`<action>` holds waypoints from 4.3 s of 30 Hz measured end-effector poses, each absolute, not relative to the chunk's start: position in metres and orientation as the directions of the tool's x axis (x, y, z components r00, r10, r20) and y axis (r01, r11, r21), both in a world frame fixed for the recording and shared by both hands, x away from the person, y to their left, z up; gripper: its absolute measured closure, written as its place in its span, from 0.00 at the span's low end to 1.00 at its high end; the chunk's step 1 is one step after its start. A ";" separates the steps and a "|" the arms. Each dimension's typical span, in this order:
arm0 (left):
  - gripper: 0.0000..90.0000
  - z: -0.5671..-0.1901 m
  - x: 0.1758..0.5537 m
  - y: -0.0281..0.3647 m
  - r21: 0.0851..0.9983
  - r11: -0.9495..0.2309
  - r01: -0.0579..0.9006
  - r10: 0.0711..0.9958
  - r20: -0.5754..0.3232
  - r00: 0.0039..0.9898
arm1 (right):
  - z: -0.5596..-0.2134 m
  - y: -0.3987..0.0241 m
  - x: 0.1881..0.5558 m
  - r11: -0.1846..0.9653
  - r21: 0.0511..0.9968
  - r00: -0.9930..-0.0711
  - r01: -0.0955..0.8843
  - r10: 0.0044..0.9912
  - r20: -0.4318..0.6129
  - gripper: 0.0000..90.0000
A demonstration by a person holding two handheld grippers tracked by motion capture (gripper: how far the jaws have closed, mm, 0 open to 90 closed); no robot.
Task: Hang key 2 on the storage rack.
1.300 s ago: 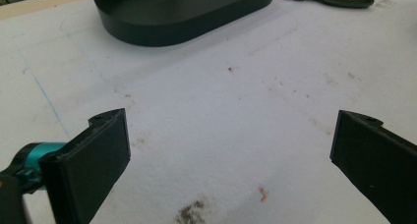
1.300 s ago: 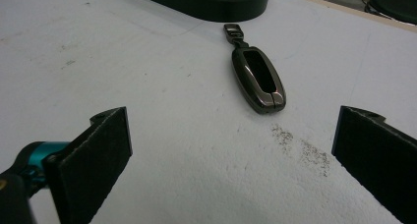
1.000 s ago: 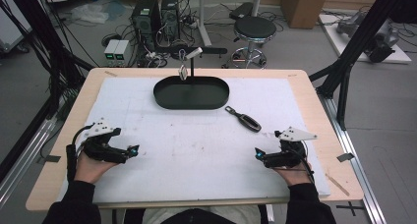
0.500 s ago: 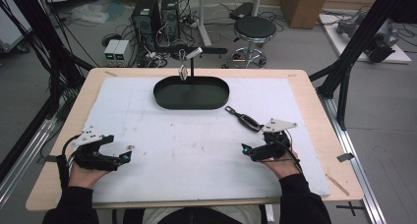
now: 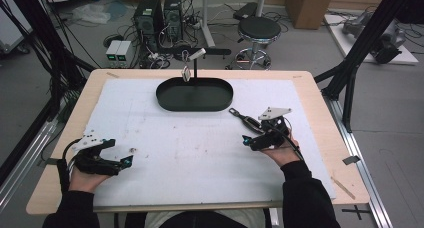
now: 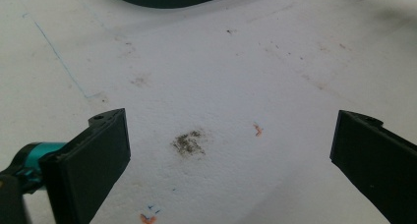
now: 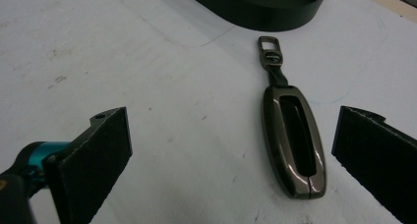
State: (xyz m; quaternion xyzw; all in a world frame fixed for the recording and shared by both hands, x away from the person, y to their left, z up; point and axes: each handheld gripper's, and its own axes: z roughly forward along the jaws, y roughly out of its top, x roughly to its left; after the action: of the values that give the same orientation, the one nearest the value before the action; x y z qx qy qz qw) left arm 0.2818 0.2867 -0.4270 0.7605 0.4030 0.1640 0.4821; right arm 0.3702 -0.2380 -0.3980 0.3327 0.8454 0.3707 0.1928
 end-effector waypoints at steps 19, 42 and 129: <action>0.02 -0.428 0.282 0.287 0.865 -0.213 0.455 0.766 -0.142 0.627 | -0.390 -0.244 0.422 0.436 0.750 -0.676 0.498 0.736 0.021 0.01; 0.02 -0.429 0.283 0.287 0.865 -0.216 0.453 0.761 -0.141 0.633 | -0.399 -0.211 0.472 0.598 0.608 -0.713 0.523 0.697 -0.072 0.01; 0.02 -0.429 0.285 0.288 0.882 -0.205 0.425 0.735 -0.148 0.662 | -0.328 -0.223 0.469 0.422 0.743 -0.617 0.519 0.787 -0.016 0.93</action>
State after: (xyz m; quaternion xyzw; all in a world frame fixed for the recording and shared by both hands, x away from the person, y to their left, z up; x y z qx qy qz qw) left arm 0.2854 0.2876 -0.4291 0.7606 0.3813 0.1544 0.5023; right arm 0.4688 -0.2229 -0.3283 0.3969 0.8228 0.3626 0.1844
